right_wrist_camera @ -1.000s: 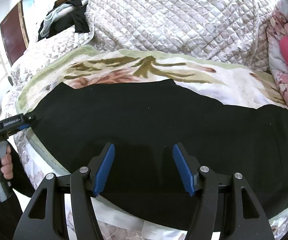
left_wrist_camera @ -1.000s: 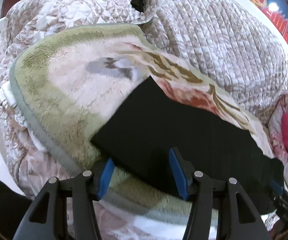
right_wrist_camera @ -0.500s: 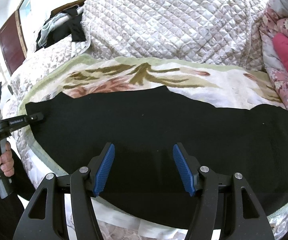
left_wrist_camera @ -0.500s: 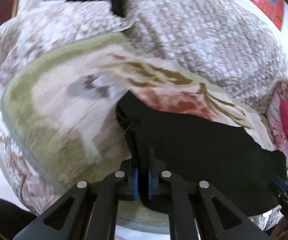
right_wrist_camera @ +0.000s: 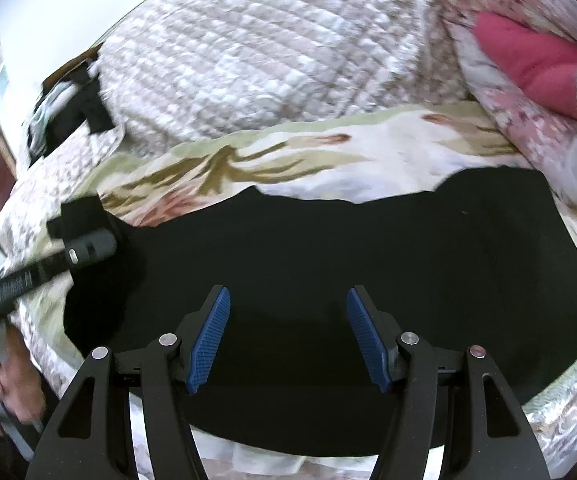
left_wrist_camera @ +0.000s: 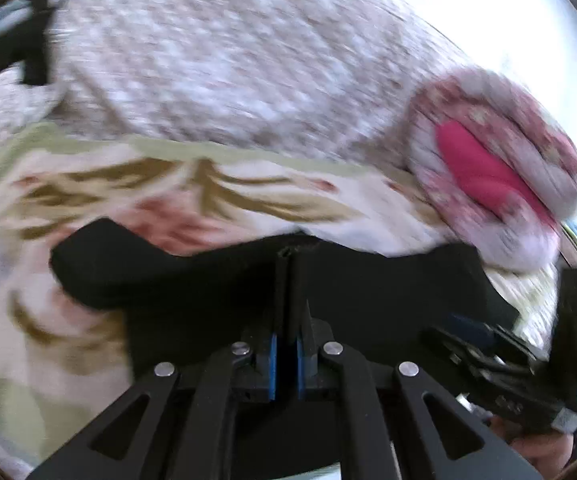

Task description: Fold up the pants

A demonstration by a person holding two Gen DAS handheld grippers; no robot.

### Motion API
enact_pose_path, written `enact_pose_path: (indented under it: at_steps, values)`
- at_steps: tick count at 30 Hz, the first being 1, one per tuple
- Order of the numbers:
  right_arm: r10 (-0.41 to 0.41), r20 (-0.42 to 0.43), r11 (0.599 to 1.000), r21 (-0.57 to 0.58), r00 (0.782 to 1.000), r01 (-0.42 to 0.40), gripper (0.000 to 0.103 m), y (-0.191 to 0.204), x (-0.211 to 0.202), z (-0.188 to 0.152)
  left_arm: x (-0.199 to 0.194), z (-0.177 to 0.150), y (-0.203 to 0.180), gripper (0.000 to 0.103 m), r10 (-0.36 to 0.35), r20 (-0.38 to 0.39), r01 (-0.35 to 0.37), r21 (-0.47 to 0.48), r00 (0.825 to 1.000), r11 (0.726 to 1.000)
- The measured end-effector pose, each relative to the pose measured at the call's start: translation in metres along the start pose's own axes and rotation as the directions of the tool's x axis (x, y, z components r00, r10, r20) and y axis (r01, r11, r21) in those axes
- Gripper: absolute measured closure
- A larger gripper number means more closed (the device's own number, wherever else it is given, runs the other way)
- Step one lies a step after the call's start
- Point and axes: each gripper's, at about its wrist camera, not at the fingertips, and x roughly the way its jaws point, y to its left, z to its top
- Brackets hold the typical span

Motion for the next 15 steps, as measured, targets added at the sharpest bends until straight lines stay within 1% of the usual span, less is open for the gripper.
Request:
enact_pose_path:
  at_steps: [2,5,6,8,10,11,12,13,14,15]
  values:
    - [-0.016,-0.007,0.999,0.029,1.0,0.016,0.042,-0.009,0.0,0.001,0.016,-0.011,-0.017,0.095,-0.048,-0.05,0.05,0.029,0.998,0.998]
    - [-0.011,-0.023,0.997,0.07,1.0,0.013,0.042,-0.018,0.001,0.0,0.036,-0.03,-0.028,0.095,-0.1,-0.142,0.107,0.042,0.985,0.993]
    - [-0.007,-0.026,0.997,0.082,1.0,0.009,0.042,-0.02,0.002,0.0,0.039,-0.036,-0.03,0.095,-0.098,-0.158,0.107,0.049,0.983,0.993]
    - [-0.005,-0.028,0.996,0.088,1.0,0.007,0.042,-0.021,0.002,0.0,0.038,-0.04,-0.029,0.095,-0.103,-0.165,0.113,0.053,0.981,0.992]
    - [0.0,-0.026,0.996,0.088,1.0,0.002,0.042,-0.02,0.002,0.0,0.035,-0.039,-0.025,0.093,-0.142,-0.175,0.149,0.023,0.974,0.989]
    - [0.003,-0.025,0.996,0.086,1.0,-0.001,0.042,-0.019,0.002,0.0,0.034,-0.038,-0.025,0.09,-0.157,-0.18,0.162,0.014,0.971,0.987]
    - [0.006,-0.025,0.996,0.084,1.0,-0.004,0.042,-0.019,0.003,0.0,0.03,-0.036,-0.024,0.085,-0.179,-0.184,0.184,0.008,0.967,0.983]
    - [0.008,-0.022,0.996,0.085,1.0,-0.006,0.042,-0.018,0.003,0.0,0.025,-0.035,-0.024,0.08,-0.202,-0.177,0.206,0.009,0.963,0.978]
    - [0.012,-0.02,0.996,0.086,1.0,-0.01,0.042,-0.018,0.003,0.0,0.019,-0.034,-0.023,0.077,-0.217,-0.163,0.222,0.013,0.962,0.975]
    - [0.015,-0.019,0.996,0.087,1.0,-0.013,0.042,-0.018,0.003,0.0,0.012,-0.033,-0.022,0.071,-0.23,-0.145,0.235,0.017,0.962,0.972]
